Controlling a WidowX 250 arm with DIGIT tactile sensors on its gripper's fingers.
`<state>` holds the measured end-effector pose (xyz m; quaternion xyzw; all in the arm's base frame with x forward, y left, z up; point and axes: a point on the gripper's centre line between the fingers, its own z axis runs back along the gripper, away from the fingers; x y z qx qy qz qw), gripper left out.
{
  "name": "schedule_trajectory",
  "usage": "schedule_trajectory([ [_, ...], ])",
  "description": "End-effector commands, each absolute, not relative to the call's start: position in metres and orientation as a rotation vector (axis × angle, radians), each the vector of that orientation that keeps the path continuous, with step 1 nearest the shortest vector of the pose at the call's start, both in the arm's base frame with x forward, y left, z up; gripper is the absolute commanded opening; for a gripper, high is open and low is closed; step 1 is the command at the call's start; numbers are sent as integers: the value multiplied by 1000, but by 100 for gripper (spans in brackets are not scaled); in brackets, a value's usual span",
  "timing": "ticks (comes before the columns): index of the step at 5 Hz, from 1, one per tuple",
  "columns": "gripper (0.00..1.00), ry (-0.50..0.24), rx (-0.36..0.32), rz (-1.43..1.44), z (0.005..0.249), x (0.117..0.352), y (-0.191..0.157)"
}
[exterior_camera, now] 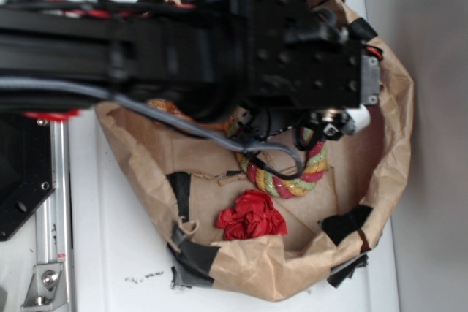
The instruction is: Grab the multicolored rope.
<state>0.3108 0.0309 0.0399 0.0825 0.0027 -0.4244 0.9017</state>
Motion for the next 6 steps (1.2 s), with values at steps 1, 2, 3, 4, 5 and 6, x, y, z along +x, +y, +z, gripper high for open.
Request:
schedule_trajectory([
  [1, 97, -4, 79, -955, 20, 326, -2],
  [2, 0, -20, 61, -907, 18, 328, 0],
  [3, 0, -26, 100, -899, 20, 325, 1],
  [4, 0, -32, 104, -876, 21, 325, 2],
  [5, 0, -69, 171, -830, 36, 317, 8],
  [6, 0, -137, 190, -826, 56, 310, -2],
])
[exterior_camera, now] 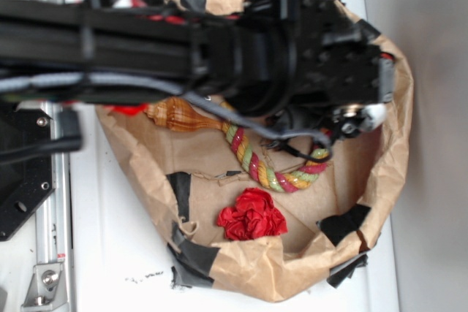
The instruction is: Grab the multicolored rope.
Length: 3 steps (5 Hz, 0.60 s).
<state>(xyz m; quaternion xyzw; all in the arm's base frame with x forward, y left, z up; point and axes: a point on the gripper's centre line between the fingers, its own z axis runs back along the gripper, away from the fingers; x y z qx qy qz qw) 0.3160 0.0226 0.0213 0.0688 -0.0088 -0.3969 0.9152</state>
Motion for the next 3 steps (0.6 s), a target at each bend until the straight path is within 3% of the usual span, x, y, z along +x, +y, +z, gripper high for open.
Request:
schedule_trajectory([
  [1, 0, -173, 238, -821, 73, 307, -6],
  [2, 0, -254, 256, -749, 114, 300, -14],
  [3, 0, -216, 325, -583, 163, 288, -20],
])
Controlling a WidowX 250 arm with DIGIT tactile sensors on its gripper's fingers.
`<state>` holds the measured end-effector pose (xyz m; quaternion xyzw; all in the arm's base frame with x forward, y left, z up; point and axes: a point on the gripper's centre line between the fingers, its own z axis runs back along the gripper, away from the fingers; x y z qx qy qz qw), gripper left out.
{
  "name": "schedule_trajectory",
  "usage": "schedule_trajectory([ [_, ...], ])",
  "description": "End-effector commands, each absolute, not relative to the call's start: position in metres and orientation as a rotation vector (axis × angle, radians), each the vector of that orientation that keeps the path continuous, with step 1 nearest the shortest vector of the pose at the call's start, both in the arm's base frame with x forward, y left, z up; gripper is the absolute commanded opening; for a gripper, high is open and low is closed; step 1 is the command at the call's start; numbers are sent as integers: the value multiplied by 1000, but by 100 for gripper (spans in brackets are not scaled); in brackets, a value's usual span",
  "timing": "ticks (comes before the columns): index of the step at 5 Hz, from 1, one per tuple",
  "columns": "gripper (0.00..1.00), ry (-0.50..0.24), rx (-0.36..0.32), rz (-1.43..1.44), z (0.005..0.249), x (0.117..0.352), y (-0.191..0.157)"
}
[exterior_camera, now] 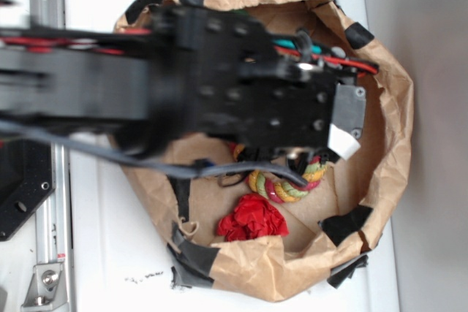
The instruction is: Grab the multicolored rope.
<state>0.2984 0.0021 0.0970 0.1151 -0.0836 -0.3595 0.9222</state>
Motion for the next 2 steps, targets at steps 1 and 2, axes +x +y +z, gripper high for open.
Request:
schedule_trajectory([
  [1, 0, -92, 360, -379, 180, 279, -14],
  [2, 0, -116, 168, -233, 175, 270, -4],
])
